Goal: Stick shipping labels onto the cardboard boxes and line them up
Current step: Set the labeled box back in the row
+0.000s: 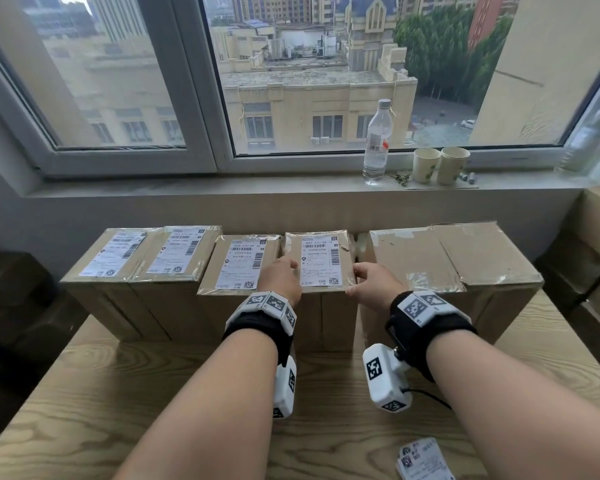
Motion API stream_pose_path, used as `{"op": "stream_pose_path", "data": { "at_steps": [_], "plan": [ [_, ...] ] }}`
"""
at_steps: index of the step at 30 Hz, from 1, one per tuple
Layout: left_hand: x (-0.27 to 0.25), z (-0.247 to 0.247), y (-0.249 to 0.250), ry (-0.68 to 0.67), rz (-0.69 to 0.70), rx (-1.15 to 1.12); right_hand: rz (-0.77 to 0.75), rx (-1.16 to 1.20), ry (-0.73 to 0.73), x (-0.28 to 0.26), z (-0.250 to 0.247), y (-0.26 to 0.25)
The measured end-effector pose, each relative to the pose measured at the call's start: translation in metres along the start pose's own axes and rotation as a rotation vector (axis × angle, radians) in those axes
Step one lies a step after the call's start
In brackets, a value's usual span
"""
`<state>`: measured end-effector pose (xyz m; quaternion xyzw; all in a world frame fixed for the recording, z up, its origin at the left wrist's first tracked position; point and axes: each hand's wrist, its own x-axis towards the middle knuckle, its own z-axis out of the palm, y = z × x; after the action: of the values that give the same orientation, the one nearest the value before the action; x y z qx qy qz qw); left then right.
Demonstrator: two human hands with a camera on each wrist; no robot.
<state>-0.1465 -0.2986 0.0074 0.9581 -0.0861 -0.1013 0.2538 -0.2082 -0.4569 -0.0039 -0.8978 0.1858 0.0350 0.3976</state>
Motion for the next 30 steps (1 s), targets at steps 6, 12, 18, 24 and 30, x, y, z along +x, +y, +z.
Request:
{"op": "stream_pose_path", "data": {
  "at_steps": [6, 12, 18, 24, 30],
  "plan": [
    [-0.002, -0.008, 0.022, 0.054, 0.029, 0.01, 0.004, -0.011, 0.128, -0.005, -0.014, 0.001],
    [-0.004, 0.002, 0.062, 0.029, 0.124, -0.022, 0.048, -0.037, 0.283, -0.015, -0.055, 0.014],
    [-0.011, 0.041, 0.107, -0.003, 0.158, -0.091, 0.113, -0.052, 0.378, -0.032, -0.092, 0.041],
    [-0.021, 0.073, 0.121, -0.029, 0.145, -0.034, 0.188, -0.082, 0.449, -0.048, -0.105, 0.071],
    [-0.033, 0.085, 0.105, -0.104, 0.156, 0.005, 0.291, -0.102, 0.409, -0.058, -0.104, 0.091]
  ]
}}
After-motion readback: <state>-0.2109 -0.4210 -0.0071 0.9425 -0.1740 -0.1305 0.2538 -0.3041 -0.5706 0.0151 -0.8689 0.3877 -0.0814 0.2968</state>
